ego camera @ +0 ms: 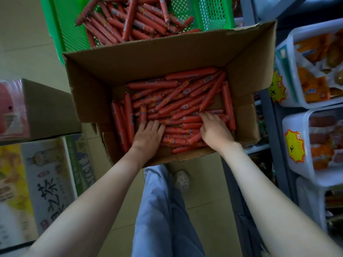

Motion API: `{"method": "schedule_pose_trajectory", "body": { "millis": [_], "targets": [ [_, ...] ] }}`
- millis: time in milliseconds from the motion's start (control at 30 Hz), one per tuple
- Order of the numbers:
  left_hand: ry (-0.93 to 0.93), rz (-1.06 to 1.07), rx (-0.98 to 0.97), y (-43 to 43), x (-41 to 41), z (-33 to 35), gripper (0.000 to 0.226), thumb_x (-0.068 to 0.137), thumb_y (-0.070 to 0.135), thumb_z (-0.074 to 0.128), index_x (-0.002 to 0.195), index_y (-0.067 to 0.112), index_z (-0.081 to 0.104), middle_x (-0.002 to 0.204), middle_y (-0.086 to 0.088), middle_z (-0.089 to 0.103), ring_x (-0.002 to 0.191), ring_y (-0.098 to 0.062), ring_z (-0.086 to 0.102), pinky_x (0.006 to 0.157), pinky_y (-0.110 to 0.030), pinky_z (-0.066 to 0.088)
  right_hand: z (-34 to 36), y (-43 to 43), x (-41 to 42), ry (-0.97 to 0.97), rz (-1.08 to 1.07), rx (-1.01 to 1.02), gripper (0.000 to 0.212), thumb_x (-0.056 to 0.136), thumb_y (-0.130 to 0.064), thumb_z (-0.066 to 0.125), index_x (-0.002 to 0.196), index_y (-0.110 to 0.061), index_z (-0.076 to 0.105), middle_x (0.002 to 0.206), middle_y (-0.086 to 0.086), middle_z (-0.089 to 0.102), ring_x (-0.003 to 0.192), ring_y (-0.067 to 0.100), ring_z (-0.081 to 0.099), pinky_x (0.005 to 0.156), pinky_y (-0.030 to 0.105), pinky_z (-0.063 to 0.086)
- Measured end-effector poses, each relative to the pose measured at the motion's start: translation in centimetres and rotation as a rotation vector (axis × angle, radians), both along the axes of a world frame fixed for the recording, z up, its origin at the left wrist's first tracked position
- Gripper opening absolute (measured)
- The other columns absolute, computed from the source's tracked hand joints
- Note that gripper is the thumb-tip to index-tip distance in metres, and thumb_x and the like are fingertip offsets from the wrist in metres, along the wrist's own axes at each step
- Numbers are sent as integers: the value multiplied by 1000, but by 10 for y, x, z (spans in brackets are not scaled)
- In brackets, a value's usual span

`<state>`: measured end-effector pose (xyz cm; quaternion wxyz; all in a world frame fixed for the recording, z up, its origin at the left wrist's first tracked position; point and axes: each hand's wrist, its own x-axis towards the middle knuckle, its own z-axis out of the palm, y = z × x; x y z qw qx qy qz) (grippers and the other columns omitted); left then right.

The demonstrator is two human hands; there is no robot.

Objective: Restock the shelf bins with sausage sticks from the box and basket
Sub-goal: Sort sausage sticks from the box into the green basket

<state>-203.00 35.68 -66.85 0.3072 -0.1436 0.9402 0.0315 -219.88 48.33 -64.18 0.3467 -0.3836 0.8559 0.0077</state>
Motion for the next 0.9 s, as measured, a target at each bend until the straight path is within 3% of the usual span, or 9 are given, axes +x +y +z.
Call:
{"method": "schedule_pose_trajectory", "body": {
  "millis": [167, 300, 367, 433, 533, 633, 733, 900],
  "targets": [
    [-9, 20, 48, -1, -3, 1, 63, 91, 37, 46, 142, 13, 17, 143, -11, 24, 129, -27, 28, 108, -42, 19, -6, -18, -4, 60, 29, 188, 64, 89, -9, 53, 146, -19, 26, 147, 6, 28, 136, 28, 22, 114, 39, 20],
    [-22, 15, 95, -7, -1, 3, 67, 87, 34, 52, 142, 15, 18, 144, -10, 23, 130, -27, 27, 106, -43, 21, -7, -23, -5, 121, 119, 282, 55, 87, -15, 56, 139, -22, 40, 144, 7, 27, 132, 29, 22, 113, 40, 17],
    [4, 21, 116, -13, 0, 4, 74, 85, 43, 55, 143, 16, 17, 143, -10, 26, 129, -27, 28, 105, -43, 21, -8, -22, -6, 108, 154, 322, 53, 89, -18, 55, 139, -27, 42, 146, 5, 25, 132, 30, 20, 112, 41, 16],
    [41, 3, 156, -18, 0, 6, 80, 83, 50, 55, 145, 17, 17, 142, -11, 26, 130, -28, 27, 107, -46, 16, -7, -21, -8, 80, 169, 342, 52, 89, -22, 55, 138, -32, 43, 146, 5, 23, 132, 31, 18, 112, 41, 15],
    [151, -3, 217, -19, -2, 9, 82, 79, 45, 53, 148, 19, 18, 149, -12, 22, 135, -30, 22, 109, -47, 6, -3, -20, -11, 54, 233, 385, 54, 86, -31, 57, 138, -30, 43, 144, 7, 22, 132, 33, 16, 113, 44, 12],
    [201, 11, 245, -14, -4, 7, 89, 80, 55, 49, 151, 25, 5, 158, -11, 1, 144, -27, 3, 111, -48, -10, -3, -21, -8, 61, 366, 438, 70, 80, -47, 61, 141, -24, 36, 147, 7, 22, 136, 32, 13, 113, 47, 6],
    [156, 10, 188, -10, -5, 1, 100, 80, 70, 42, 149, 26, -16, 157, -9, -18, 144, -24, -17, 109, -49, -20, -7, -21, -3, 17, 362, 420, 74, 81, -44, 61, 143, -18, 30, 148, 5, 30, 137, 26, 18, 114, 45, 7],
    [141, 31, 186, -12, -6, -2, 103, 81, 72, 41, 146, 26, -25, 156, -8, -23, 143, -25, -22, 106, -48, -25, -10, -24, -7, -26, 360, 391, 71, 81, -51, 62, 139, -19, 36, 143, 4, 41, 133, 25, 28, 112, 42, 11]
  ]
}}
